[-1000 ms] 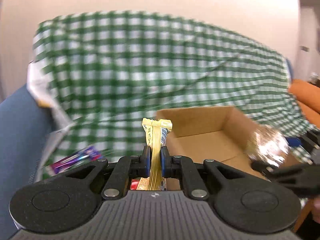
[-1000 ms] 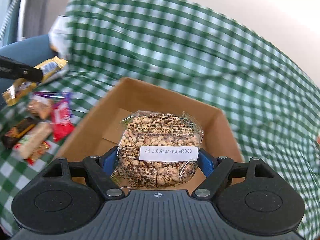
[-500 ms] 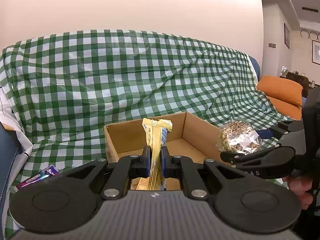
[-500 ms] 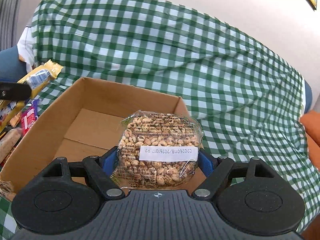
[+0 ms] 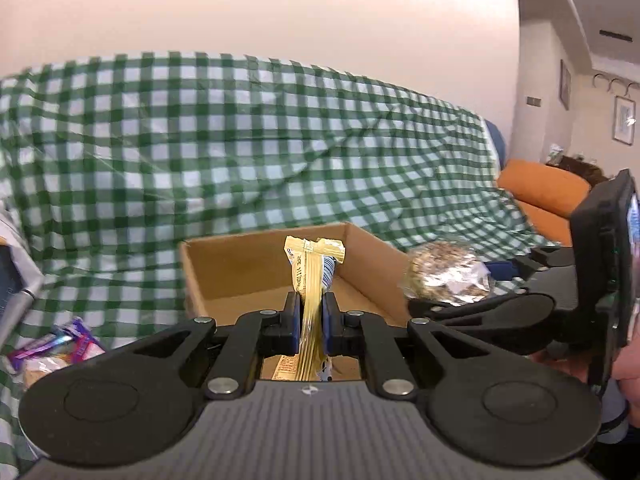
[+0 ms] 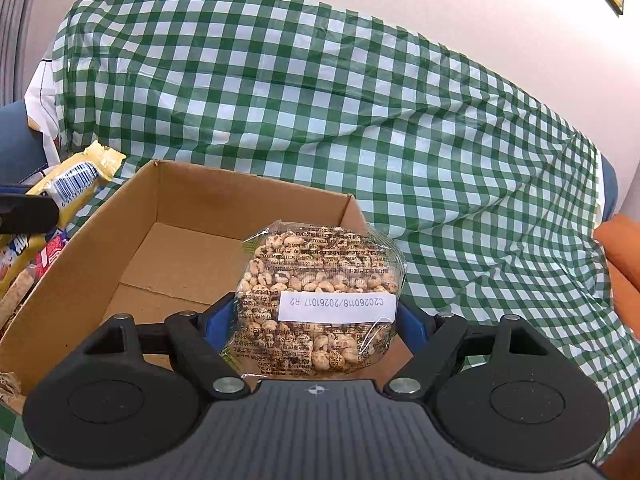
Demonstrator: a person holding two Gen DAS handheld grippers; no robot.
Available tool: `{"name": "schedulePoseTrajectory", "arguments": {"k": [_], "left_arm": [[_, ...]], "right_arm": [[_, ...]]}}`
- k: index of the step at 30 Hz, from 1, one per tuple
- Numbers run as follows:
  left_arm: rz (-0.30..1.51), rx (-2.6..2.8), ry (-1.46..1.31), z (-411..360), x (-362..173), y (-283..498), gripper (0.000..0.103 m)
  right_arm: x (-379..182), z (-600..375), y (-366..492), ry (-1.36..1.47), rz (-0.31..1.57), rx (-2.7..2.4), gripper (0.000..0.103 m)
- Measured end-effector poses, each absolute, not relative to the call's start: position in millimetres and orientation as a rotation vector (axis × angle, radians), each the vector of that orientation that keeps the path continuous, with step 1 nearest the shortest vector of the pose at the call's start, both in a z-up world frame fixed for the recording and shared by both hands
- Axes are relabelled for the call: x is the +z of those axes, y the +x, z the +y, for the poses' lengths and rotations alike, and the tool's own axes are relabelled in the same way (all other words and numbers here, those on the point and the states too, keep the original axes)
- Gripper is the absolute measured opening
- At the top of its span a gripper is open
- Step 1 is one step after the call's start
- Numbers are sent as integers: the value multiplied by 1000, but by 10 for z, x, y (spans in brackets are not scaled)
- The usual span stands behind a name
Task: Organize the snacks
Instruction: 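Carry the yellow bar and peanut bag over the box and release both, then withdraw both open tools from the box back toward the snack pile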
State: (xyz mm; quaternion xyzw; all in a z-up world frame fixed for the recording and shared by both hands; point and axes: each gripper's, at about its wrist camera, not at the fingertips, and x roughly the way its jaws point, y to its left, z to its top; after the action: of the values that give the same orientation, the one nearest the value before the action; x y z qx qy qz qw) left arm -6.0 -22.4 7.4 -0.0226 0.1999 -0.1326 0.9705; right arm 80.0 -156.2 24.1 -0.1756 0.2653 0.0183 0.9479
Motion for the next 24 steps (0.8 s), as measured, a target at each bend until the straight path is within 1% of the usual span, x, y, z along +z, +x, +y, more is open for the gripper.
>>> {"name": "schedulePoseTrajectory", "arguments": {"k": [2, 3, 4, 6, 10, 17, 20, 21, 22, 23, 24], "left_arm": [[424, -308, -83, -208, 74, -36, 20], [427, -315, -100, -194, 77, -25, 34], [426, -313, -117, -164, 75, -26, 43], [431, -278, -128, -111, 65, -8, 43], [471, -207, -139, -19, 48, 33, 43], [643, -157, -119, 46, -144, 190, 42], [666, -150, -93, 49, -170, 197, 42], [674, -147, -81, 50, -177, 200, 42], [678, -143, -69, 48, -193, 190, 42], [685, -141, -54, 46, -203, 191, 42], [692, -144, -47, 32, -227, 183, 41]], "right_arm": [[258, -1581, 800, -344, 539, 39, 84], [255, -1584, 798, -338, 535, 36, 86], [258, -1589, 795, -337, 531, 28, 90], [270, -1612, 814, -328, 526, 1, 92], [248, -1716, 855, -282, 546, -42, 93], [145, -1907, 961, -230, 619, -134, 92], [129, -2007, 989, -190, 647, -160, 87], [126, -2041, 995, -181, 658, -168, 81], [114, -2061, 997, -174, 668, -172, 70], [97, -2077, 1006, -169, 677, -173, 63], [80, -2109, 1019, -160, 690, -172, 48]]}}
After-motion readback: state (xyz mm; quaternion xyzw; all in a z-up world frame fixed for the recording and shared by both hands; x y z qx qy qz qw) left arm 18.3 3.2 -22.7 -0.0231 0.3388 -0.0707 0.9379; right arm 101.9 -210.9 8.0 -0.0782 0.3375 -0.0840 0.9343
